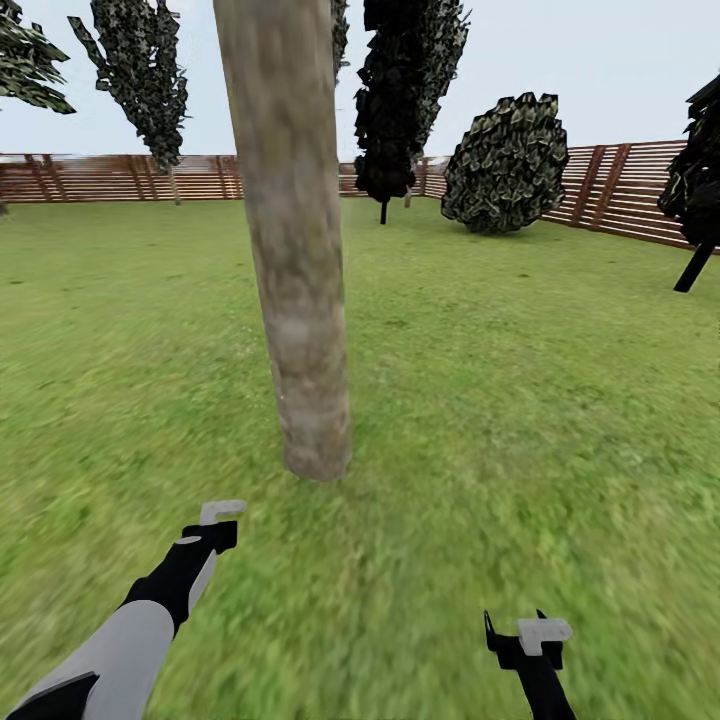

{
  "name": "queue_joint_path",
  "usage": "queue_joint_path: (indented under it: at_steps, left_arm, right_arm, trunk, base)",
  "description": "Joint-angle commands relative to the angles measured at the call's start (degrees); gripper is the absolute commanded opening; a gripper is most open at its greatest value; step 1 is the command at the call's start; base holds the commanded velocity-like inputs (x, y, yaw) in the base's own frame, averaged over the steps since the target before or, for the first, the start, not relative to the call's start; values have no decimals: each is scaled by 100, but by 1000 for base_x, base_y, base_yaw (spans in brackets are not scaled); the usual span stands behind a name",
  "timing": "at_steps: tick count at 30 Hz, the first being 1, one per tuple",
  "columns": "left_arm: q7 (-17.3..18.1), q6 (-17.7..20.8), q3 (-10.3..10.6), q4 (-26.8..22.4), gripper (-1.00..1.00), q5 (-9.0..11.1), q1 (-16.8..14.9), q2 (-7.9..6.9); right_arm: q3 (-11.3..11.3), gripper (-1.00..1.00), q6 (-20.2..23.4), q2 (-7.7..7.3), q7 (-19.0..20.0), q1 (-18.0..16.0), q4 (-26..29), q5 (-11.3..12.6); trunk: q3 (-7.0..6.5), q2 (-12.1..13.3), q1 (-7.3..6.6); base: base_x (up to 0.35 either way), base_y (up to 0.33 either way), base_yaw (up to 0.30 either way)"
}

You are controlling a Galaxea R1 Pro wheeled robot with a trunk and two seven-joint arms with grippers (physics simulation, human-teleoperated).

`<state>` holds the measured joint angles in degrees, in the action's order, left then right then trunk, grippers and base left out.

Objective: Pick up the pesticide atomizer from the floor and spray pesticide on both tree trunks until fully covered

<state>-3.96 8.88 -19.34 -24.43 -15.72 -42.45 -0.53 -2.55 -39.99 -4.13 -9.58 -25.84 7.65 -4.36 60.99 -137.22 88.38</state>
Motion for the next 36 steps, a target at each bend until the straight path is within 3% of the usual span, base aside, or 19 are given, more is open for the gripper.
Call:
queue_joint_path:
  at_steps: [1,7,10,12,15,16,19,20,21,26,30,32,34,36]
  left_arm:
    - [0,0,1,-1,-100,-1,0,0]
    - [52,71,1,-15,-100,-9,-45,12]
    - [80,194,54,-96,-100,-30,-308,93]
    - [86,353,241,-110,-100,-50,-466,182]
    - [104,930,970,-149,-100,-50,-683,312]
    - [127,1029,1040,-174,-100,-43,-716,287]
    - [284,1121,1084,-198,-100,-35,-755,146]
    - [517,1143,1075,-202,-100,-12,-772,-129]
    - [704,1148,1072,-204,-100,14,-775,-233]
    - [816,1145,1080,-211,-100,25,-728,-172]
    - [812,1149,1085,-211,-100,26,-721,84]
    - [810,1150,1093,-212,-100,22,-726,139]
    - [809,1155,1093,-212,-100,15,-754,124]
    - [809,1265,1077,-218,-100,12,-835,13]
  right_arm:
    - [0,100,0,0,-4,0,0,0]
    - [1,100,0,0,-8,0,0,4]
    - [0,100,0,-1,-7,0,0,1]
    - [0,100,0,0,-7,0,0,0]
    - [0,100,0,-3,-9,0,0,-2]
    - [2,100,0,-3,-9,0,0,-3]
    - [4,100,0,-3,-8,0,-2,-3]
    - [6,100,0,-5,-8,0,-1,-3]
    - [7,100,0,-7,-8,0,-3,-3]
    - [2,100,0,-6,-9,0,-8,-3]
    - [7,100,0,-4,-9,0,-9,-3]
    - [7,100,0,-6,-9,0,-9,-3]
    - [4,100,0,-2,-9,0,-9,-3]
    - [8,100,0,-4,-9,0,-9,-3]
  trunk:
    - [0,0,0]
    - [0,0,0]
    - [0,0,0]
    - [0,0,0]
    - [0,0,0]
    - [0,0,0]
    - [0,0,0]
    - [0,0,0]
    - [0,0,0]
    - [0,0,0]
    - [0,0,0]
    - [0,0,0]
    - [0,0,0]
    - [0,0,0]
  base:
    - [-6,-54,0]
    - [-1,-10,0]
    - [0,0,0]
    - [0,0,0]
    - [0,0,0]
    - [0,0,0]
    - [0,0,0]
    - [0,0,0]
    - [0,0,0]
    - [-17,-1,0]
    - [-217,-52,0]
    - [-61,-19,0]
    - [-17,-5,0]
    - [-4,-1,0]
